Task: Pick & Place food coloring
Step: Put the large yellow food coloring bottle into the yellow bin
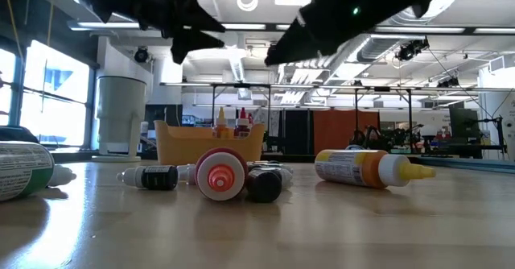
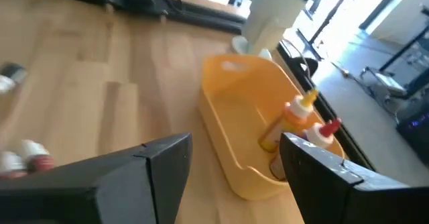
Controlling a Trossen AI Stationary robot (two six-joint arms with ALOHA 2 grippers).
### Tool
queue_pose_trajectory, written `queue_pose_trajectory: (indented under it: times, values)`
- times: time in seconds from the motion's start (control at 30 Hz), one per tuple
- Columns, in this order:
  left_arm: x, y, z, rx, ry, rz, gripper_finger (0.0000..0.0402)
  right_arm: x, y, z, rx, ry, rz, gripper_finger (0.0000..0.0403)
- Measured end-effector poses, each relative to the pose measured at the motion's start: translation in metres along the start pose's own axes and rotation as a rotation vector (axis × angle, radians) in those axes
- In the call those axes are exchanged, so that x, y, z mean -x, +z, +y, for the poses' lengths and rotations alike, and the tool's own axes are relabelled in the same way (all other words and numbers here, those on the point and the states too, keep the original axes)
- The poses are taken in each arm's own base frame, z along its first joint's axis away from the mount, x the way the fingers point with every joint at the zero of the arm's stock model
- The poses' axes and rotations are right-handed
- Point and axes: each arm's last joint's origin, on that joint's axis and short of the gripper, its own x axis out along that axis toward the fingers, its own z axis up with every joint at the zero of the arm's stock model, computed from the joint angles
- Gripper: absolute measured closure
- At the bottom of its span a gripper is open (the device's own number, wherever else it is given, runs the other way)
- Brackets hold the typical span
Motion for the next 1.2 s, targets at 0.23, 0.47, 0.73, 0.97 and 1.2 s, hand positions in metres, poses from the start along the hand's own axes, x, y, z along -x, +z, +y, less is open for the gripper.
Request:
queue_pose_trajectory:
  times: [0.23, 0.47, 0.73, 0.97, 1.2]
  values:
    - [-0.005, -0.005, -0.031, -0.146, 0.012, -0.054, 0.0236, 0.038, 0.018, 0.019, -0.094, -0.047, -0.053, 0.0182]
    - [-0.003, -0.004, -0.069, -0.42, -0.044, -0.191, 0.0236, 0.06, 0.017, 0.048, -0.16, 0.009, -0.05, 0.0182]
    - [-0.004, -0.012, -0.07, -0.388, -0.061, -0.107, 0.0236, 0.081, 0.009, 0.072, -0.274, 0.062, -0.004, 0.0182]
    - [-0.011, -0.024, -0.063, -0.316, 0.052, -0.007, 0.0236, 0.082, -0.001, 0.078, -0.487, 0.311, 0.181, 0.0182]
    - [-0.021, -0.034, -0.064, -0.422, -0.047, 0.064, 0.0236, 0.078, -0.01, 0.075, -0.565, 0.558, 0.415, 0.0182]
